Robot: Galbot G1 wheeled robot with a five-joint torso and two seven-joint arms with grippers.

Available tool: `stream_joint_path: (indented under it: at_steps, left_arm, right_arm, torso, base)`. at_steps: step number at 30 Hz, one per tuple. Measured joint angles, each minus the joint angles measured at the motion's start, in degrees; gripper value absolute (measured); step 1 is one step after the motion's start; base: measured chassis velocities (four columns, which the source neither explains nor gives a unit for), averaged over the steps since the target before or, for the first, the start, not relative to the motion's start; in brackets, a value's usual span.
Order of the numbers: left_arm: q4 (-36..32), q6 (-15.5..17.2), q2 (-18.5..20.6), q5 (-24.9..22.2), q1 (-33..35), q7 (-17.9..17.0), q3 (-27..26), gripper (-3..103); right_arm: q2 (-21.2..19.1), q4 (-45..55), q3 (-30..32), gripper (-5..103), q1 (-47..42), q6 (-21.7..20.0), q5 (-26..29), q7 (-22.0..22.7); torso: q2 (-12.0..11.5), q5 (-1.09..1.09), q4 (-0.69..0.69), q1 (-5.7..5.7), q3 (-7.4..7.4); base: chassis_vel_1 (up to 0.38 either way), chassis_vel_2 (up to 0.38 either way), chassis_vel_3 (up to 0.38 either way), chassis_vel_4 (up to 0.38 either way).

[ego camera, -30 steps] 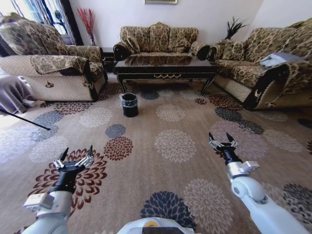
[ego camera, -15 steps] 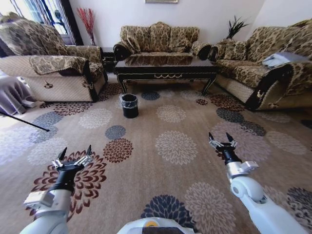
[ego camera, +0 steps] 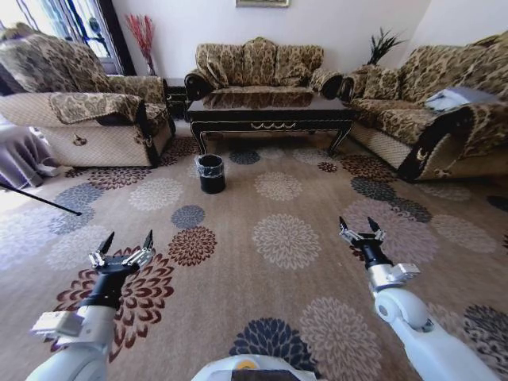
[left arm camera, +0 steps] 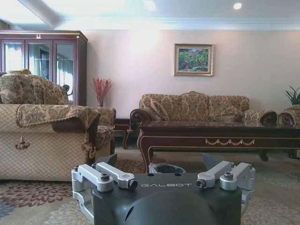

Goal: Move to the front of the table and pick up the trash from the floor, then place it into the trash bin.

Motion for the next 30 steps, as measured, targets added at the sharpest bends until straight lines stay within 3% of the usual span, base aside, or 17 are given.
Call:
stream_joint_path:
  at_steps: [15, 30]
  left_arm:
    - [0.0, -0.5, 0.4, 0.0, 0.1, 0.5, -0.3, 100]
    - [0.0, -0.5, 0.7, -0.3, -0.3, 0.6, -0.4, 100]
  right_arm:
    - [0.1, -0.1, -0.1, 100, -0.3, 0.1, -0.8, -0.2]
    - [0.1, -0.7, -0.6, 100, 0.1, 0.3, -0.9, -0.6]
  torso:
    - [3.9, 0.0, 0.0, 0.53, 3.37]
    - [6.7, 0.0, 0.0, 1.2, 5.46]
  base:
    - [0.0, 0.0, 0.0, 0.0]
    - [0.0, 0.0, 0.0, 0.0]
